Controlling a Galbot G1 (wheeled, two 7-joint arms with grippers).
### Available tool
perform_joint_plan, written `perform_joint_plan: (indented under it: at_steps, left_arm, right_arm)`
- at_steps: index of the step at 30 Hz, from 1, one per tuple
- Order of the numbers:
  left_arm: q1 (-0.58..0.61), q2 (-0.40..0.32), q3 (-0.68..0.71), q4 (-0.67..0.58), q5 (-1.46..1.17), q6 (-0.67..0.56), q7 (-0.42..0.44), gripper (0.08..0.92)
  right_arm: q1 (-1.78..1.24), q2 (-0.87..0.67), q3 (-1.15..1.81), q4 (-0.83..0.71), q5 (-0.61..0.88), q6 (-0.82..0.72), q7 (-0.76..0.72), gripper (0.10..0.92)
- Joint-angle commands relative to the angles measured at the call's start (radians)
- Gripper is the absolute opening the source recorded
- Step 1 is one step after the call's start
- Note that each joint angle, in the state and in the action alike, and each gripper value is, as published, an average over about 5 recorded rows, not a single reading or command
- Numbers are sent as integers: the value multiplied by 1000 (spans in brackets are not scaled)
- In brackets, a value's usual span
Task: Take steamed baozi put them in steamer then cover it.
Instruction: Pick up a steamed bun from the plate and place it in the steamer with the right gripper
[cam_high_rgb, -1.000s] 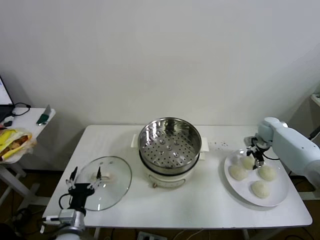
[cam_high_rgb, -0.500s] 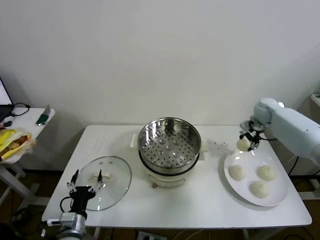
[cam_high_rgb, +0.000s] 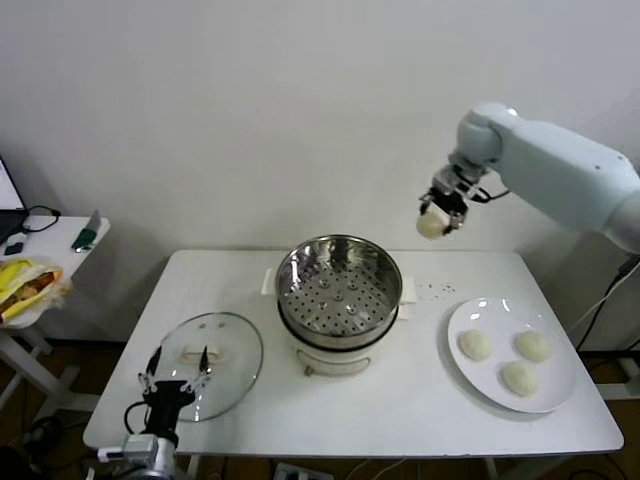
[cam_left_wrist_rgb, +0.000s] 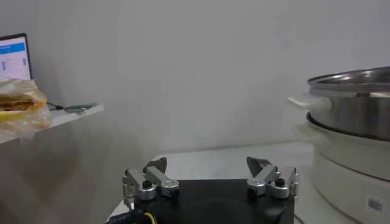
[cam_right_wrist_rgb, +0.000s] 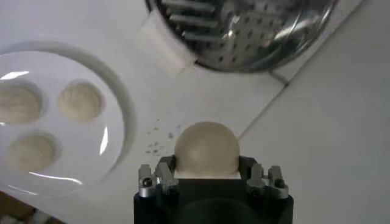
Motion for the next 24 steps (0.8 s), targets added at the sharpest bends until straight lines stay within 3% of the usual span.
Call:
perform_joint_plan:
  at_steps: [1,6,14,24]
  left_arm:
    - [18,-2,1,-5,-2,-5,0,823]
    - [39,-2,-3,-16,-8,-12,-1,823]
    - [51,-3,-14,-13,-19,-21,-2,823]
    - [53,-4,-24,-29,-21,-16,-4,823]
  right_arm:
    - [120,215,-74,25,118,92,-47,670]
    - [37,266,-69,39,53,110,-40,670]
    - [-154,315,-1,6,-258,202,19,670]
    - [-307,399,122,-159,-555,305,103,680]
